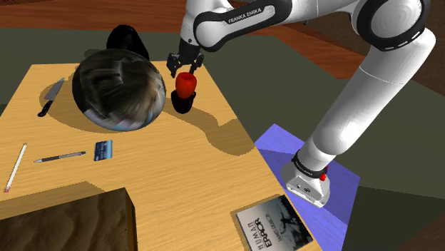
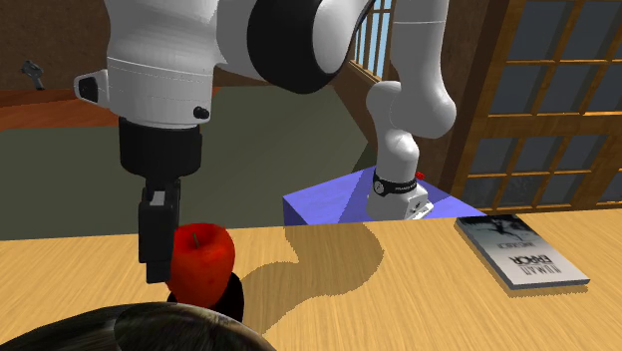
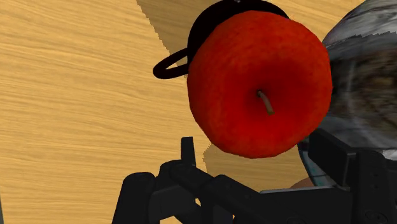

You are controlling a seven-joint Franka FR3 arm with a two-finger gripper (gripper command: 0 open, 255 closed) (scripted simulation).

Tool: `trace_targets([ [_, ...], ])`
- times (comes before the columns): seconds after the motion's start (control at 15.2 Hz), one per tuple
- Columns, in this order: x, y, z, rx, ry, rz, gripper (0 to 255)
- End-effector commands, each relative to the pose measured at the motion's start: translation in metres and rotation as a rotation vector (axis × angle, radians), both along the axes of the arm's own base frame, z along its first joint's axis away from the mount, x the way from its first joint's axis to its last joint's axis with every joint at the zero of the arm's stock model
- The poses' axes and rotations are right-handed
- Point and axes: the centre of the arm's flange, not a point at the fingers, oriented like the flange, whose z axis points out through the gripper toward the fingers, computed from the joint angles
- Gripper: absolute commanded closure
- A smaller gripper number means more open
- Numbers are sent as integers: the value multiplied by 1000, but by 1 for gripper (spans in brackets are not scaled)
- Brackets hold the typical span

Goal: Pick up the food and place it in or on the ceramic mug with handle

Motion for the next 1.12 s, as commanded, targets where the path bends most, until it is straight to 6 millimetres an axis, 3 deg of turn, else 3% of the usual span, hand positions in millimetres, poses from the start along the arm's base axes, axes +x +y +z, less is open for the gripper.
trace_targets([
  [0.0,0,0,0,0,0,0,0],
  [0.26,0,0,0,0,0,0,0],
  [0.53,-13,-3,48,0,0,0,0],
  [1.06,-13,-3,48,0,0,0,0],
])
